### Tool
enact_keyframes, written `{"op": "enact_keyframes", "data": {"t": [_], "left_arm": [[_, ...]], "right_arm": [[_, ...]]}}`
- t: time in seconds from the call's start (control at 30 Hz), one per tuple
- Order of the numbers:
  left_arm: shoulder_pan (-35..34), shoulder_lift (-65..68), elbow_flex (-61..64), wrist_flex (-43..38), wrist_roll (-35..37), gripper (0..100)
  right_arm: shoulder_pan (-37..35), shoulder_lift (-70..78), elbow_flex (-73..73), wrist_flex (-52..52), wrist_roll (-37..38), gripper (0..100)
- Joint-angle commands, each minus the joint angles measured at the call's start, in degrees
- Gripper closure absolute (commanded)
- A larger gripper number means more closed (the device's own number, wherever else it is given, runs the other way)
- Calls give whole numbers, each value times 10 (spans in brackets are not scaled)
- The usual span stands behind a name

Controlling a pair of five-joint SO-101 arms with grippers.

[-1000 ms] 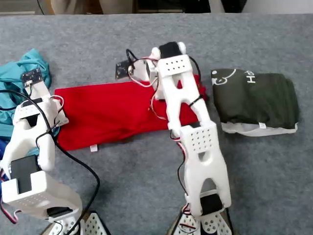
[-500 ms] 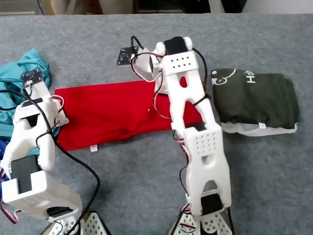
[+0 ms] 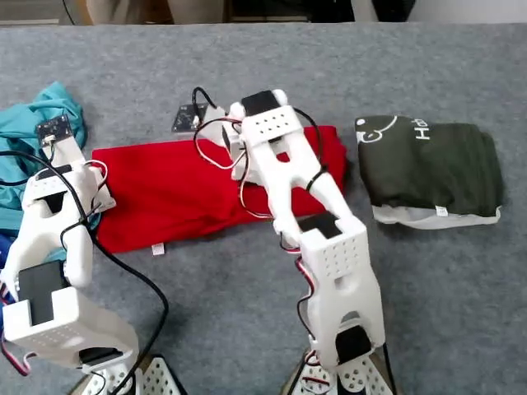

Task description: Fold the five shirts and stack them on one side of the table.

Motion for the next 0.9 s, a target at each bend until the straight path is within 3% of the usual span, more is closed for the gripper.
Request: {"op": "enact_keyframes", "data": {"t": [0.0, 0.13, 0.4, 0.53, 0.67, 0.87], "left_arm": [[8, -24, -4, -7, -1, 980], [8, -24, -4, -7, -1, 980], [9, -34, -6, -1, -1, 981], [19, -81, -41, 67, -6, 981], [76, -134, -105, 176, -29, 978], [34, -79, -176, 183, -3, 839]], "right_arm": [[0, -4, 0, -8, -8, 995], [16, -29, -46, 26, -8, 995], [84, -156, -312, 180, -46, 995], [150, -209, -243, 178, -69, 995], [165, -287, -115, 178, -70, 995], [167, -384, 11, 174, -69, 995]]}}
